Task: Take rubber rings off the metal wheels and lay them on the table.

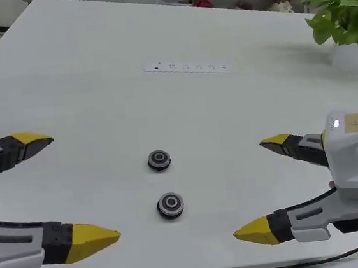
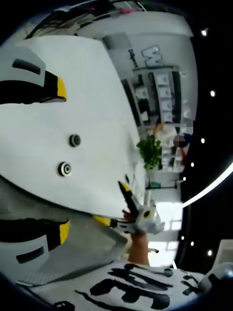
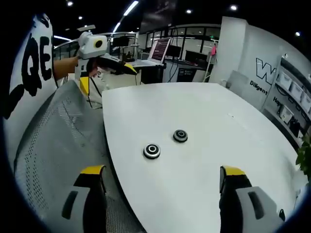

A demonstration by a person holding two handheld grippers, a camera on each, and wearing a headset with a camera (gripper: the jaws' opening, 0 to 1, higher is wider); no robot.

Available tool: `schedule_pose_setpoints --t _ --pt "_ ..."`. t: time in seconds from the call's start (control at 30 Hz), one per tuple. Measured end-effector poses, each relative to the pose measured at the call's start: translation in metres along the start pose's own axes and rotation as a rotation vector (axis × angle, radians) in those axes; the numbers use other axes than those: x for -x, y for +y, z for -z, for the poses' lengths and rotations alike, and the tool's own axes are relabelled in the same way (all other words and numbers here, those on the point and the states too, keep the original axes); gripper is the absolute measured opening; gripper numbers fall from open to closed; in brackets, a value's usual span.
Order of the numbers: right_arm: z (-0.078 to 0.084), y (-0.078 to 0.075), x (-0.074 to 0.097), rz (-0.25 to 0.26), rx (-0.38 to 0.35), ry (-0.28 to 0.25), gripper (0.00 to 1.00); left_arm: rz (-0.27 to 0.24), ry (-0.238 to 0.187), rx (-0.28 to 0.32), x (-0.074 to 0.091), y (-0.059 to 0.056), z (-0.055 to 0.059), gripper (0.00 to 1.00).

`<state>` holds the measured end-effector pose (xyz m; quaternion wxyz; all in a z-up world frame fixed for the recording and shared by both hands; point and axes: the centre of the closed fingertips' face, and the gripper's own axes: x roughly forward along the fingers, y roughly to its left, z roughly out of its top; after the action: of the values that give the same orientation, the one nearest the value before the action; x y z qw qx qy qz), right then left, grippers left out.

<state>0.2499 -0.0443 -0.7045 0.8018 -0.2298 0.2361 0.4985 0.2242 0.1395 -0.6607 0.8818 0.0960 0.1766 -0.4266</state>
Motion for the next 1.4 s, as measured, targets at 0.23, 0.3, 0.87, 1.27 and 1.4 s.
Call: schedule_pose_setpoints --t 0.23,0.3,0.87,1.27,1.4 --pt "-0.0021 0.0020 -0.0011 -0.008 -0.001 -0.003 0.93 0.000 -0.005 0.005 0.0014 -0.0008 0.0007 1.00" --pt "-0.0024 0.0026 -0.0013 -0.010 0.000 -0.002 0.92 0.001 -0.005 0.006 0.0016 -0.0011 0.0008 1.00" --pt "-0.0098 -0.0006 -0.0052 -0.003 0.013 -0.022 0.90 -0.014 -0.031 0.013 0.0047 0.0016 0.0009 0.99" --pt "-0.0063 -0.0012 -0.0057 0.000 0.010 -0.017 0.88 -0.004 -0.035 0.009 0.0006 0.0011 0.0008 0.98" --pt "-0.0074 -0.0009 -0.0061 -0.004 0.009 -0.021 0.87 0.006 -0.034 0.016 -0.0032 0.0013 0.0010 0.97"
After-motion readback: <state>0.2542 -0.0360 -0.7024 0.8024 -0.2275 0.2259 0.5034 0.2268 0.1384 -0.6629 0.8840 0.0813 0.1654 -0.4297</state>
